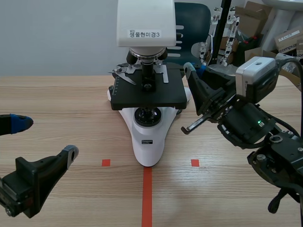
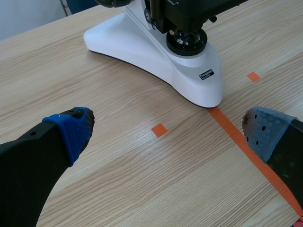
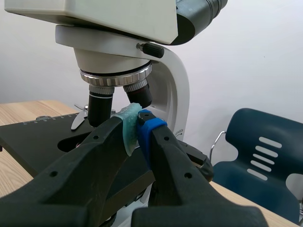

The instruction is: Point at the revolving nosepiece

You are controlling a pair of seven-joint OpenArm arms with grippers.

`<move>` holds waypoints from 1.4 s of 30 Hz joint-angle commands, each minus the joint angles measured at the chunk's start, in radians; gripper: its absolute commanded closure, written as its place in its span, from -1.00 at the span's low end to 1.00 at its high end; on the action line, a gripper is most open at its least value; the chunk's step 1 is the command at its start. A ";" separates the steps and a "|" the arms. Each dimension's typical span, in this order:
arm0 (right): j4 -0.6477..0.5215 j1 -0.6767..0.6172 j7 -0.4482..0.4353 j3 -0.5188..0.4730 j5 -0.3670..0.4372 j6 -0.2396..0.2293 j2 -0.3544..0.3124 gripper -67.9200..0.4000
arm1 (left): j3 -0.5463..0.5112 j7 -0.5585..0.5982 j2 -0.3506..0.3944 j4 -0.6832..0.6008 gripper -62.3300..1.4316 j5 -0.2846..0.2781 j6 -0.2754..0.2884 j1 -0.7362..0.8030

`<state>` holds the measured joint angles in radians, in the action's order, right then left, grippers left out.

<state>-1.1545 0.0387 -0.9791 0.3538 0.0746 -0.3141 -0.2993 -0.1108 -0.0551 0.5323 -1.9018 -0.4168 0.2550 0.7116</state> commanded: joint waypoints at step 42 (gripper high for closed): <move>-0.109 -0.104 -0.086 -0.007 0.012 -0.001 -0.173 0.09 | -0.004 0.013 0.000 -0.012 -1.00 -0.006 -0.002 0.000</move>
<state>-1.2266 -0.0700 -1.0500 0.3538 0.0719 -0.3145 -0.4442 -0.1108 -0.0551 0.5323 -1.9018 -0.4168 0.2550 0.7116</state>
